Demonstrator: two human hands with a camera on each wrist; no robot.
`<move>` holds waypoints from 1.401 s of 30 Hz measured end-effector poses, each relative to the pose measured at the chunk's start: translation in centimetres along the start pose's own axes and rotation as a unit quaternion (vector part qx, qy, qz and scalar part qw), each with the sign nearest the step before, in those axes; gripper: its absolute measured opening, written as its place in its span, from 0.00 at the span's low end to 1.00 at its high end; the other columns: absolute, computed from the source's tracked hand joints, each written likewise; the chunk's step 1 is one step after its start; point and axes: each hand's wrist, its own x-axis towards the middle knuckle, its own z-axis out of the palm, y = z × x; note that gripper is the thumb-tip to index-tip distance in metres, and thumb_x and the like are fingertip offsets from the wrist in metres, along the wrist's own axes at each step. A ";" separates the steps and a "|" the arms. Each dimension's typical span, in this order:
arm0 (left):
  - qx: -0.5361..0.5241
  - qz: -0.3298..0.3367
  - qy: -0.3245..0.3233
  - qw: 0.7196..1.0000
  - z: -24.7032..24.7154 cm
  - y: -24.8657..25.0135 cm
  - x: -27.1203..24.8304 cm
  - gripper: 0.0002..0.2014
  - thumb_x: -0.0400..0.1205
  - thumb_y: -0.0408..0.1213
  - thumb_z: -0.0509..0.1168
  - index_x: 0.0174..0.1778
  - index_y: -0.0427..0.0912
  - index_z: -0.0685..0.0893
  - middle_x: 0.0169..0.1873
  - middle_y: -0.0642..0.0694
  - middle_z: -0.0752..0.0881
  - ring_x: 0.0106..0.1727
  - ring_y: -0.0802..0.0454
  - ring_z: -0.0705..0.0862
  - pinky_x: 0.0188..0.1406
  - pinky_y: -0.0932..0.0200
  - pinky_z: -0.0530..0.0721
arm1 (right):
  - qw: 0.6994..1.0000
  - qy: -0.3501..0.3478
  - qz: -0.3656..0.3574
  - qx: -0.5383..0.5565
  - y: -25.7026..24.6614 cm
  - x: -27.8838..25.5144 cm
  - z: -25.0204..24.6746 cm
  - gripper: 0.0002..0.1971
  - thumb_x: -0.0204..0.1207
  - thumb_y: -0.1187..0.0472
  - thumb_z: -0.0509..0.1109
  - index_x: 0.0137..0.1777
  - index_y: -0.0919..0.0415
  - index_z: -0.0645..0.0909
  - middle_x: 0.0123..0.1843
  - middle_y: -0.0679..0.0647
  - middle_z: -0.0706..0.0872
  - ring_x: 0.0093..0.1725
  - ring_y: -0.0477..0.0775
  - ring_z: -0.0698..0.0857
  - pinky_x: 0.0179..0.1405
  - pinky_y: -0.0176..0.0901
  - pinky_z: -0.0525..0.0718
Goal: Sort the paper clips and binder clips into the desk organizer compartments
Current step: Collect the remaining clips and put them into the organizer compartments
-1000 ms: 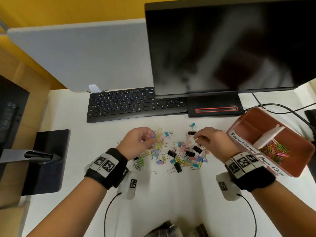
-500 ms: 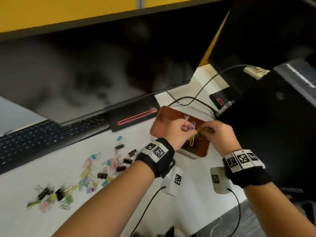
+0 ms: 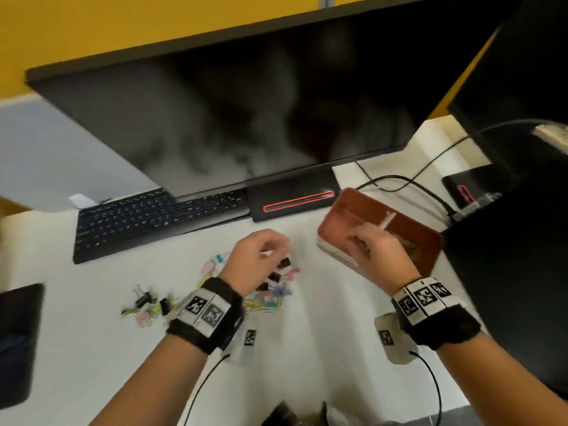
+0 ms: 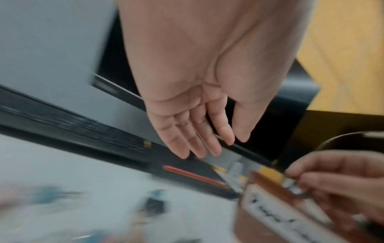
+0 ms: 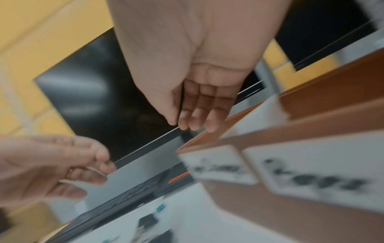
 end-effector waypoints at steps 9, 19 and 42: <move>0.245 -0.211 0.138 0.936 -10.9 -18.0 -8.9 0.15 0.68 0.43 0.75 0.49 0.50 0.81 0.48 0.46 0.82 0.51 0.43 0.80 0.54 0.52 0.75 | 0.964 -0.244 -0.106 -0.007 -10.6 3.9 12.8 0.20 0.76 0.54 0.68 0.69 0.49 0.74 0.63 0.50 0.81 0.60 0.51 0.80 0.61 0.45 0.79; 0.182 -0.153 0.081 0.968 -11.6 -20.5 -8.3 0.16 0.69 0.39 0.76 0.52 0.46 0.84 0.52 0.50 0.74 0.50 0.51 0.79 0.55 0.63 0.76 | 0.936 -0.314 -0.105 -0.116 -16.3 7.1 22.6 0.19 0.75 0.59 0.68 0.66 0.49 0.78 0.67 0.54 0.72 0.67 0.57 0.71 0.67 0.51 0.72; 0.079 -0.140 0.172 0.972 -16.9 -21.9 -7.2 0.13 0.72 0.37 0.72 0.50 0.46 0.80 0.50 0.45 0.83 0.46 0.49 0.82 0.46 0.59 0.77 | 0.984 -0.139 0.065 -0.086 -11.2 7.6 17.0 0.12 0.75 0.60 0.69 0.59 0.56 0.81 0.56 0.55 0.86 0.54 0.55 0.81 0.55 0.48 0.82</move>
